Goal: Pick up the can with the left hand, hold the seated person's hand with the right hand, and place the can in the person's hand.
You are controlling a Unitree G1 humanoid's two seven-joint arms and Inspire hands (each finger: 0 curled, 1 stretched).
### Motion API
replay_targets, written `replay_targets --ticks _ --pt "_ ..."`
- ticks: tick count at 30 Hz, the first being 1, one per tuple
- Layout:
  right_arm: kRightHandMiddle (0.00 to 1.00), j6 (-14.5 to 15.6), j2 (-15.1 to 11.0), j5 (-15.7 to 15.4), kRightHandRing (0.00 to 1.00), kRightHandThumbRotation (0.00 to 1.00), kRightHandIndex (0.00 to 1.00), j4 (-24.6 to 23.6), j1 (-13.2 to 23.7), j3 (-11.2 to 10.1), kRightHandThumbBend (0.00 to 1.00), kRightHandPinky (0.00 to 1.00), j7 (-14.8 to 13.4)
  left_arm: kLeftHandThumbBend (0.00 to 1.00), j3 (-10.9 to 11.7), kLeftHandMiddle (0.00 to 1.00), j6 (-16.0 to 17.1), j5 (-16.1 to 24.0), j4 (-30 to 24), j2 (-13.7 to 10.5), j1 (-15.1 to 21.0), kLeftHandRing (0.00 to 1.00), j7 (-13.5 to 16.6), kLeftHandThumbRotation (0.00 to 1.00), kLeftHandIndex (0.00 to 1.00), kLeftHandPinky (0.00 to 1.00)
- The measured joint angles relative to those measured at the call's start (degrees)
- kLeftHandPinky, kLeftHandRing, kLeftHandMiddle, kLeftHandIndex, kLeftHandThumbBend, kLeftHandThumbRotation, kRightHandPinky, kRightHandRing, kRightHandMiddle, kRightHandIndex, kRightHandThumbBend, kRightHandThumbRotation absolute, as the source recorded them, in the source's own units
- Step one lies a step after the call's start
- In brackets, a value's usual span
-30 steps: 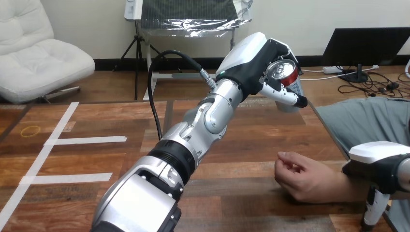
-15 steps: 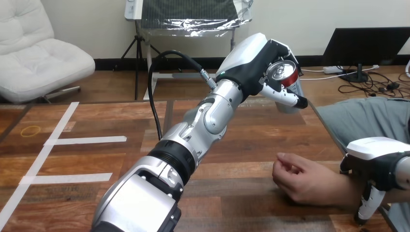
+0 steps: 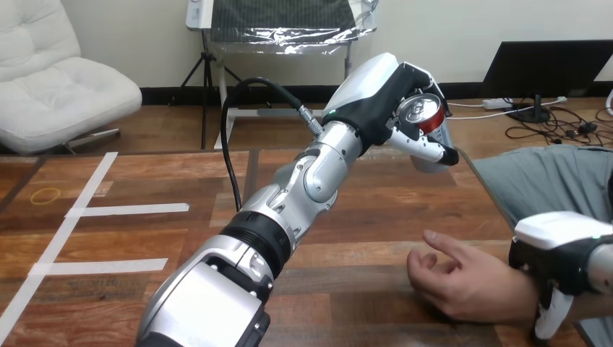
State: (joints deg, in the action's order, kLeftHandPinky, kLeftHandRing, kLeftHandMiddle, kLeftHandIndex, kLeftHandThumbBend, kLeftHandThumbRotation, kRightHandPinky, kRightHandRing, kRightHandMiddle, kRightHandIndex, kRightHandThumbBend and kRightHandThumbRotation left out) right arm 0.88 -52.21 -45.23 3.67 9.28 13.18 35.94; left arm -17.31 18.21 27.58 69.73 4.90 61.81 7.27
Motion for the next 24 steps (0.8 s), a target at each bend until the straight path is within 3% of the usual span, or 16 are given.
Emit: replay_targets --ticks 24 --pt "0.28 -0.9 0.0 0.0 0.18 0.00 0.31 0.3 -0.3 -0.2 0.69 0.10 -3.1 0.68 0.0 0.46 0.0 0.0 0.0 0.0 -0.1 0.38 0.0 0.00 0.47 0.33"
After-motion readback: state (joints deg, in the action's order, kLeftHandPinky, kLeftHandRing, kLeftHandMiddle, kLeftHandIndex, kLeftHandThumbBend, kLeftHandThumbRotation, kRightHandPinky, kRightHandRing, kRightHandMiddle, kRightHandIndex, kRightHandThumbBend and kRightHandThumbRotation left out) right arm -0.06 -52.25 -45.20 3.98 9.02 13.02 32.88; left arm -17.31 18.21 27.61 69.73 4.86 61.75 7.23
